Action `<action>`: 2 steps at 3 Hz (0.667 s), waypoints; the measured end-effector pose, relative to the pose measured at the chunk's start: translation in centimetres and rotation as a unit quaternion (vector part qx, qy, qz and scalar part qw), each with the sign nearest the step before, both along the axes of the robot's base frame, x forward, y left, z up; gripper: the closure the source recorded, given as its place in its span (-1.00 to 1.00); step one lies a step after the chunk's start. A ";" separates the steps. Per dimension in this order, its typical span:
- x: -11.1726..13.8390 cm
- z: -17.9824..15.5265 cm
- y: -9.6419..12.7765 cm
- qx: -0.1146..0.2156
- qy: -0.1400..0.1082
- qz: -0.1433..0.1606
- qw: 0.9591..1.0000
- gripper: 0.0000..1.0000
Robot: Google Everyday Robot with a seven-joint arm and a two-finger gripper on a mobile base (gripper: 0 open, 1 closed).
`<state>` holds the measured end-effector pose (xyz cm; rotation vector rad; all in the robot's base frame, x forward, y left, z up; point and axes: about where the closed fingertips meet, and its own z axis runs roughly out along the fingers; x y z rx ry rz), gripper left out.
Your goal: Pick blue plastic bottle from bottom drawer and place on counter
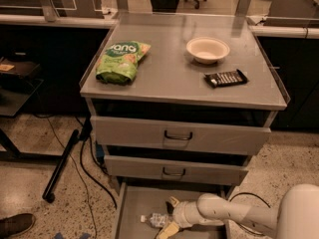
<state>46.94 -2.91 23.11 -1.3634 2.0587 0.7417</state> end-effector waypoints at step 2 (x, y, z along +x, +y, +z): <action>0.6 -1.6 -0.5 -0.001 0.002 -0.007 1.000 -1.00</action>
Offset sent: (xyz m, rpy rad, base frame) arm 0.0167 -0.0154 -0.0387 -0.0090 0.0050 -0.0420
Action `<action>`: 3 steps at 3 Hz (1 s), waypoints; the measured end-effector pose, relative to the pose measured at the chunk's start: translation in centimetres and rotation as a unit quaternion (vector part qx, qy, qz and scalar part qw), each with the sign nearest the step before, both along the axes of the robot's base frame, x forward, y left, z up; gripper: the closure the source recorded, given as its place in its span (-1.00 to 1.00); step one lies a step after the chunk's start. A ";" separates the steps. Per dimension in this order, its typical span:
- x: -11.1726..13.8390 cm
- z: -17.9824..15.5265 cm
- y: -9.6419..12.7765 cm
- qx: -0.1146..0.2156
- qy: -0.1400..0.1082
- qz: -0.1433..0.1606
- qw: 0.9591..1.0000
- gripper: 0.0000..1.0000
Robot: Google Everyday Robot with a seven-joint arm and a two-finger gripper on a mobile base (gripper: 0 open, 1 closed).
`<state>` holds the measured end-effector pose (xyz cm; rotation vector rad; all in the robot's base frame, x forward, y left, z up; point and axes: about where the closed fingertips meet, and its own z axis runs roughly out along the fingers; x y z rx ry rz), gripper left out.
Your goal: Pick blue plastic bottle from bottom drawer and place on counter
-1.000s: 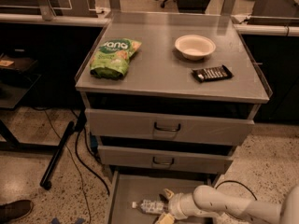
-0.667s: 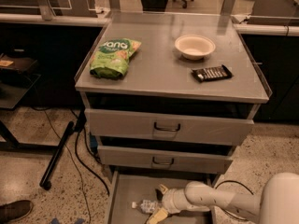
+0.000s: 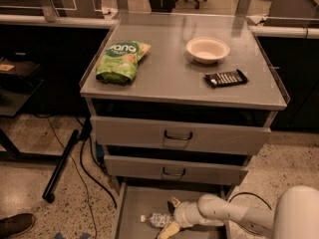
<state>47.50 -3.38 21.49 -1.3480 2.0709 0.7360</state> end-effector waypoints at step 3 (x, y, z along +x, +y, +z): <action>2.1 -6.4 -1.2 -0.025 0.009 -0.011 1.000 -1.00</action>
Offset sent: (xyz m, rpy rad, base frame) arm 0.0341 -0.0214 -0.0700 -0.0673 -0.0024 -0.0393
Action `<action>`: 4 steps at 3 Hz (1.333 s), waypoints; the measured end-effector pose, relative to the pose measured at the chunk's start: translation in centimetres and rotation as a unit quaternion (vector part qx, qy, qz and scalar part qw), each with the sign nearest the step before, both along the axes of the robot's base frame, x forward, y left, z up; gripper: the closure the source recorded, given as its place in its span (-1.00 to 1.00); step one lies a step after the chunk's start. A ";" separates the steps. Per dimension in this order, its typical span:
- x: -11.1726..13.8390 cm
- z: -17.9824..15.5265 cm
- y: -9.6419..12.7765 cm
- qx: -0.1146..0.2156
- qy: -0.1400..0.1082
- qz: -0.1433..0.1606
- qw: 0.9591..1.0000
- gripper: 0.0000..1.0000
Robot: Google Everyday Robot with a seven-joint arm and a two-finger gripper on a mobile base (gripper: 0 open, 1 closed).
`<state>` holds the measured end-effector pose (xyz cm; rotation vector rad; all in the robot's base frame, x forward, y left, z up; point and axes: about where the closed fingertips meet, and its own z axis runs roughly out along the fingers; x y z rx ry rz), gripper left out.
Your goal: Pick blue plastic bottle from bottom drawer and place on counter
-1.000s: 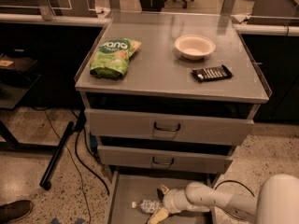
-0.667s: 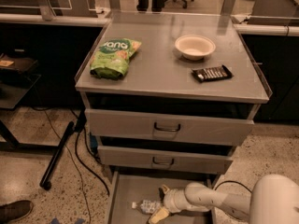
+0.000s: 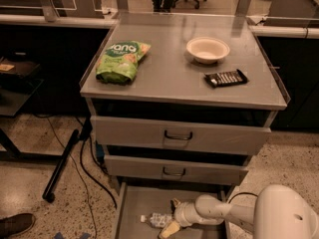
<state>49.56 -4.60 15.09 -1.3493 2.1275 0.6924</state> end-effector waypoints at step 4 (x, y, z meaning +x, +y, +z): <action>-0.4 -2.1 0.4 -0.003 0.014 0.008 1.000 0.31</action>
Offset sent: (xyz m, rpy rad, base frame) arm -0.0033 0.0029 -0.0174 -0.0059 0.0238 0.0132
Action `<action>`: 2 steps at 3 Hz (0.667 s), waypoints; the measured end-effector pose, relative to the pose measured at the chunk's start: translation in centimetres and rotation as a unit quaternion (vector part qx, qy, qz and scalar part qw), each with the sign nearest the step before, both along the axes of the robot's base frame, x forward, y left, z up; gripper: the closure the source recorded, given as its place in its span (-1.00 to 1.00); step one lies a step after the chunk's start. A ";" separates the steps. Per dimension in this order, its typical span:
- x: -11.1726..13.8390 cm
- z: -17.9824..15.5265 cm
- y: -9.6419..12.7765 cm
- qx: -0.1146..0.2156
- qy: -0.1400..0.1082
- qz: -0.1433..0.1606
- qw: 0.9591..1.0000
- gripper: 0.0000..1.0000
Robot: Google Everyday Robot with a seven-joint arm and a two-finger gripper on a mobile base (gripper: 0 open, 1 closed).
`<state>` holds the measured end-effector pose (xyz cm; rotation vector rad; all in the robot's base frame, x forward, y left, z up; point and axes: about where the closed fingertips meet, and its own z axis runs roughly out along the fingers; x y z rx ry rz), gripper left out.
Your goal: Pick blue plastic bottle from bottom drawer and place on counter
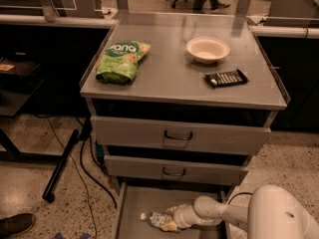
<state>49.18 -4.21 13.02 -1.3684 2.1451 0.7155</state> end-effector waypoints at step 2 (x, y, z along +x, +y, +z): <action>0.0 0.0 0.0 0.000 0.000 0.000 1.000 1.00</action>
Offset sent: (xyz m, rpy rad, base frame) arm 0.0000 0.0000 0.0000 0.0000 0.0000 0.0000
